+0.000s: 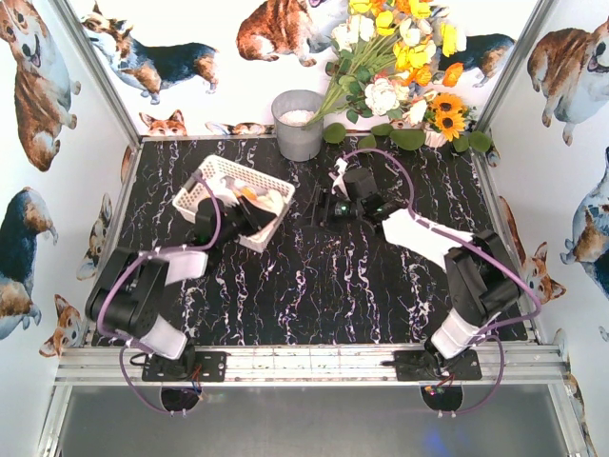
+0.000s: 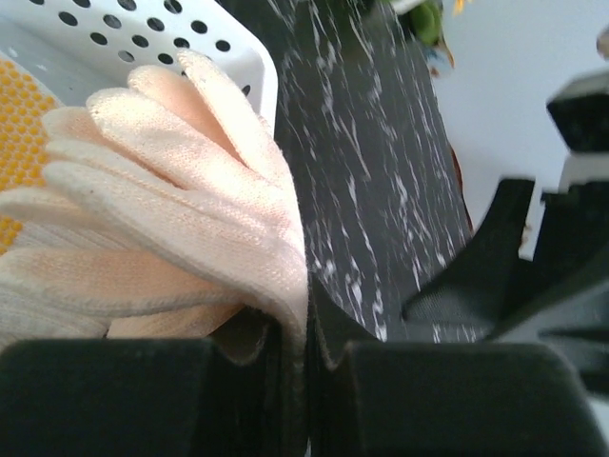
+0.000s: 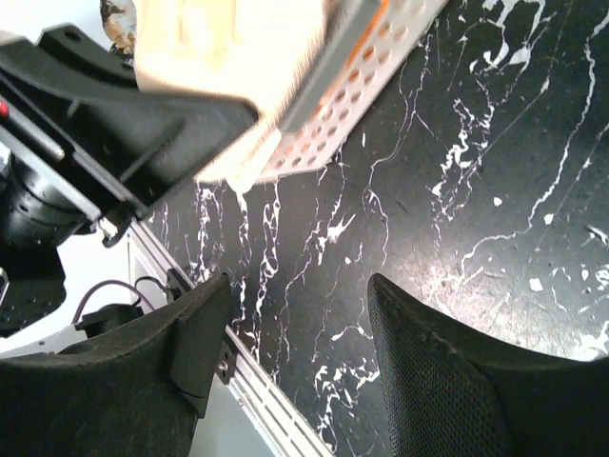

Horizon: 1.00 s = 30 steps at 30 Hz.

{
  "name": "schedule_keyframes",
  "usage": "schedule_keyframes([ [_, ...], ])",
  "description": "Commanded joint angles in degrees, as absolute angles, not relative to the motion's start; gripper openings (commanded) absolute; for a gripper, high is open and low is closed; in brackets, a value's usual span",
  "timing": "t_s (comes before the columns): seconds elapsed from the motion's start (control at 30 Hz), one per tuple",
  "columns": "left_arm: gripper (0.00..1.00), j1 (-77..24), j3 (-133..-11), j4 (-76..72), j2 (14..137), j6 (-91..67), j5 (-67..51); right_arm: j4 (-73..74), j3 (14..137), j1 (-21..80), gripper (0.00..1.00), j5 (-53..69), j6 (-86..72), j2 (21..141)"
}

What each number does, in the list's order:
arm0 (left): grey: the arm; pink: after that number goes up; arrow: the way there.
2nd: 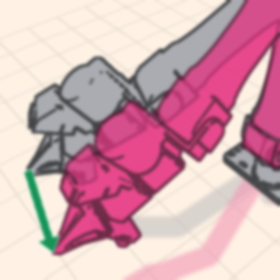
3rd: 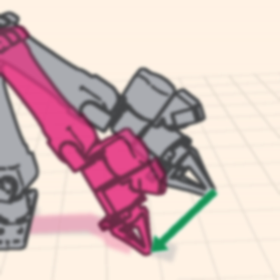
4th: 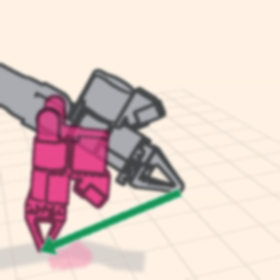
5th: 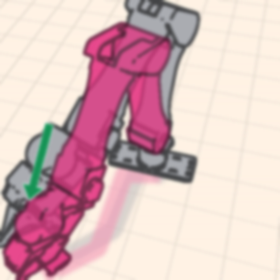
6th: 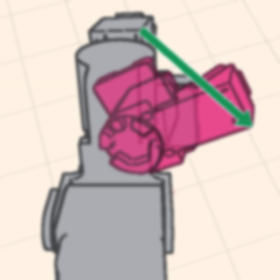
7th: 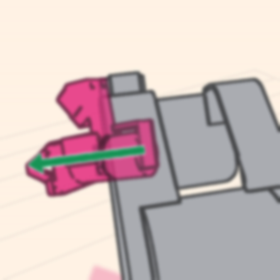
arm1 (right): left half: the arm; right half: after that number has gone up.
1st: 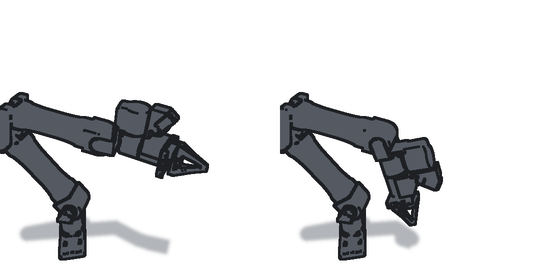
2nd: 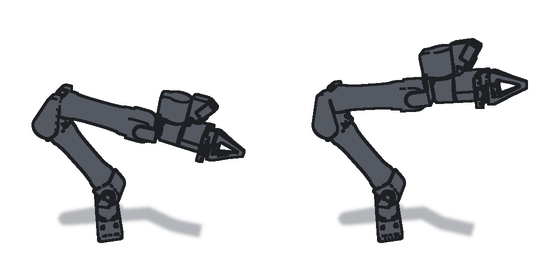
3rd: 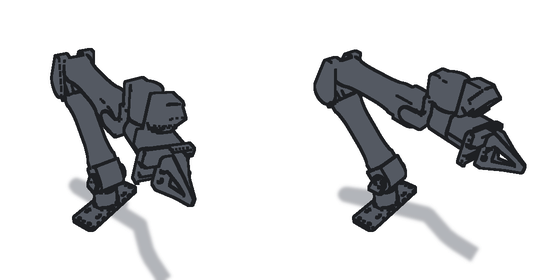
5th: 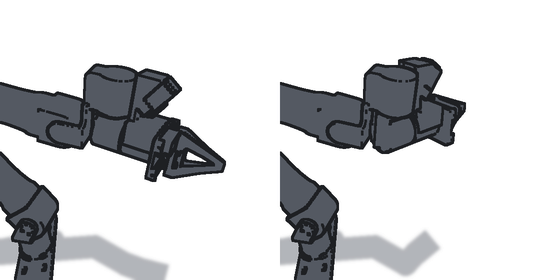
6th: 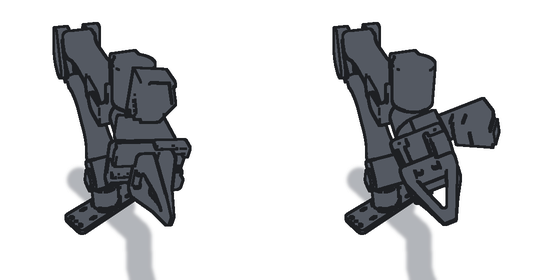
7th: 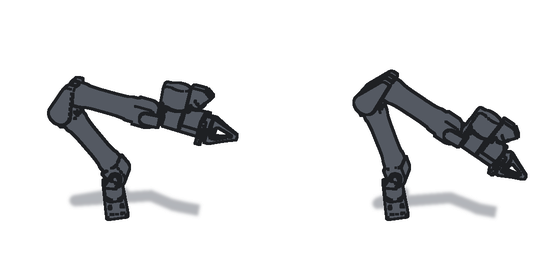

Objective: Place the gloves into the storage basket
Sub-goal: Move the bin to the center of the board.

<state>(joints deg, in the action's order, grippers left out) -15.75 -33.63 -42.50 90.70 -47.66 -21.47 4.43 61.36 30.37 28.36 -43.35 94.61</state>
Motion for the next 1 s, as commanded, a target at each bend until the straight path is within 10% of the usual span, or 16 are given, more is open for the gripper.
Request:
schedule_keyframes([
  [0.0,0.00,-21.16,-30.39,-36.82,84.63,-45.72,-23.95,6.03,60.36,30.33,0.61,26.21,-40.95,88.91],
  [0.33,0.00,-23.63,-30.71,-30.17,68.33,-47.75,-20.29,11.07,57.42,29.26,0.69,26.30,-36.26,78.17],
  [0.97,0.00,-20.00,-37.76,-43.77,63.24,-66.52,-24.87,-36.86,50.33,30.73,0.82,44.65,-45.69,84.68],
])
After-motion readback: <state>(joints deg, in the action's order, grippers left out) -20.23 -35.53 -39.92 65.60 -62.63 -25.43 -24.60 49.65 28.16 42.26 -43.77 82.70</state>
